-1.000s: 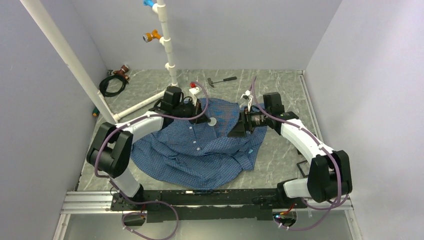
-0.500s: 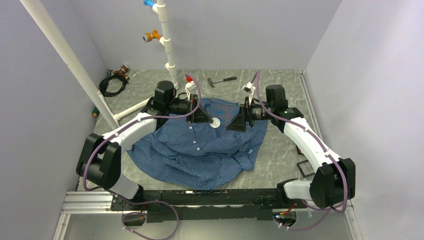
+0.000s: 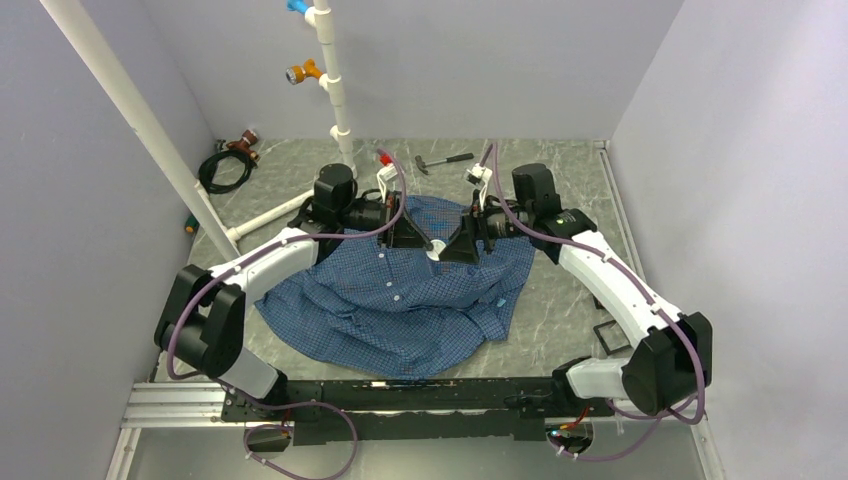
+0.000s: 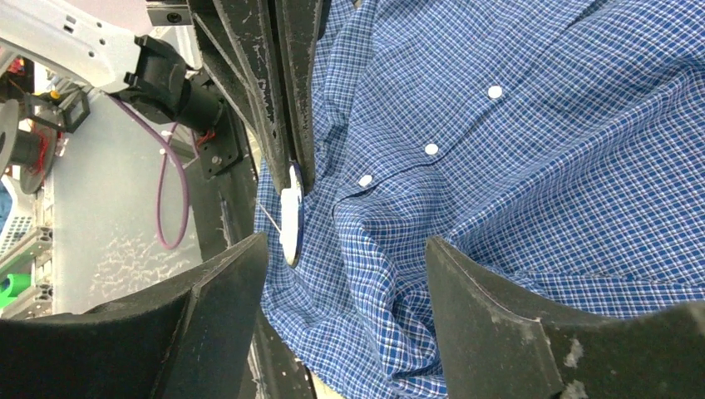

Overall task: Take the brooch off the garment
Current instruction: Close the brooch.

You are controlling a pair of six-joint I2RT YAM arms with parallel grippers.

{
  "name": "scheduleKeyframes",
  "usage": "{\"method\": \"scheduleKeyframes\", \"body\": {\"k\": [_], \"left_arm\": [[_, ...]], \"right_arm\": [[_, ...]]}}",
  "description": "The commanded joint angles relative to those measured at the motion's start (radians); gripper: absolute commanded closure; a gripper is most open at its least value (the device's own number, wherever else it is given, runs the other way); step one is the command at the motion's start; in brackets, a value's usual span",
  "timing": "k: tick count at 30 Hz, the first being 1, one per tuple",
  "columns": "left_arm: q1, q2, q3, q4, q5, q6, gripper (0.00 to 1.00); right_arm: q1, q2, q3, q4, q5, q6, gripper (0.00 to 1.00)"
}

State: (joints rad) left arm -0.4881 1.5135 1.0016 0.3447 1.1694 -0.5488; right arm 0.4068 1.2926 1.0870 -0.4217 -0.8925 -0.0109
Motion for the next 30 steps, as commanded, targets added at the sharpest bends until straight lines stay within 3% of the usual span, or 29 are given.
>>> {"method": "scheduleKeyframes", "body": {"k": [1, 17, 25, 30], "left_arm": [[-0.010, 0.016, 0.015, 0.055, 0.028, -0.029, 1.00], [-0.031, 0.010, 0.021, 0.002, 0.006, 0.029, 1.00], [-0.042, -0.012, 0.019, -0.036, -0.007, 0.084, 1.00], [-0.053, -0.027, 0.020, -0.068, -0.013, 0.128, 1.00]], "right_arm": [[0.018, 0.009, 0.047, -0.007, 0.030, -0.031, 0.30], [0.030, 0.016, 0.056, 0.004, 0.063, -0.005, 0.38], [0.029, 0.023, 0.044, 0.015, 0.070, -0.002, 0.54], [0.029, 0.029, 0.031, 0.023, 0.051, 0.003, 0.57]]}}
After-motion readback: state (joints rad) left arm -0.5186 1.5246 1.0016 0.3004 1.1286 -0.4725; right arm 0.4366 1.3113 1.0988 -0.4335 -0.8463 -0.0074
